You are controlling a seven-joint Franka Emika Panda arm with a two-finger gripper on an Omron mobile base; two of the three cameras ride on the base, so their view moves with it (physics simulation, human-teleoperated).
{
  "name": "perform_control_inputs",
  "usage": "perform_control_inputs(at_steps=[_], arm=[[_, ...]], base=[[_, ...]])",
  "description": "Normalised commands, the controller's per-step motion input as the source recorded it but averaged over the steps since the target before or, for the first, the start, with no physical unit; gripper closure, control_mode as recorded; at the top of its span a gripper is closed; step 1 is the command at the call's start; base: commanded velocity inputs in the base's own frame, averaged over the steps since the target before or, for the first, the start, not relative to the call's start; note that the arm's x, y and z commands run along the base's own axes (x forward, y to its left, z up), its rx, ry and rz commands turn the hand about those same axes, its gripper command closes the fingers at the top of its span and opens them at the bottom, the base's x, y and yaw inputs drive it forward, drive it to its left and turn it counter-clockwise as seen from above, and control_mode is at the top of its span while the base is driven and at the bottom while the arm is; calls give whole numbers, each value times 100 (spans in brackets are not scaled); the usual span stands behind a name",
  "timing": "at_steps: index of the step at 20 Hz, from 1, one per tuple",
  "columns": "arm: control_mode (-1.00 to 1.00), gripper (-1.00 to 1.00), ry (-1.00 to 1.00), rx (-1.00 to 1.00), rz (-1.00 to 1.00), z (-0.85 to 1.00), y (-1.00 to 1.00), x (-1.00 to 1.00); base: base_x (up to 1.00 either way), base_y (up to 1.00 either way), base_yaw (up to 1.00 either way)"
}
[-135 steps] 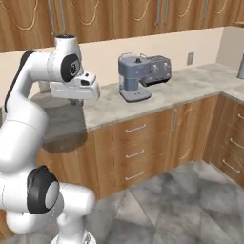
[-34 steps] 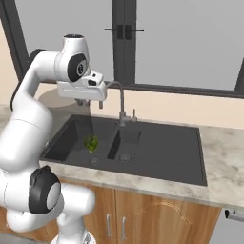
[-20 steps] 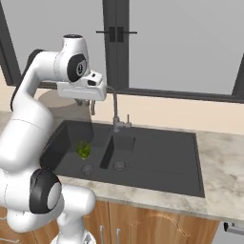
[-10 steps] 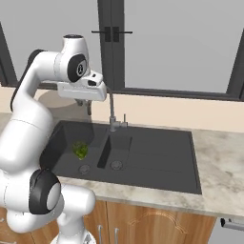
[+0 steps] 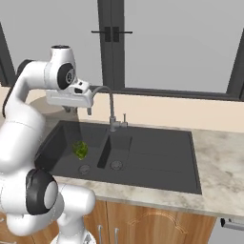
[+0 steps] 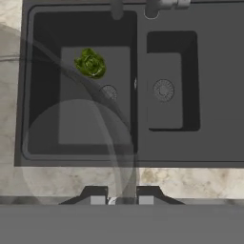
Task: Pick the teapot and jar and place them in the sink. Then turn on the water.
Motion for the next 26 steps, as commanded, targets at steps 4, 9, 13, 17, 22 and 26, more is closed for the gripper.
perform_control_inputs(at_steps=[4, 9, 13, 17, 22, 26], arm=[[-100, 100, 0, 0, 0, -63, 56, 35], [-100, 100, 0, 0, 0, -35, 25, 51], [-100, 100, 0, 2, 0, -31, 3, 45], [-100, 100, 0, 1, 0, -47, 11, 27], [-100, 100, 0, 0, 0, -58, 19, 20], [-100, 100, 0, 0, 0, -69, 16, 19]], base=[[0, 0, 0], [0, 0, 0], [0, 0, 0], [0, 0, 0], [0, 0, 0], [0, 0, 0]])
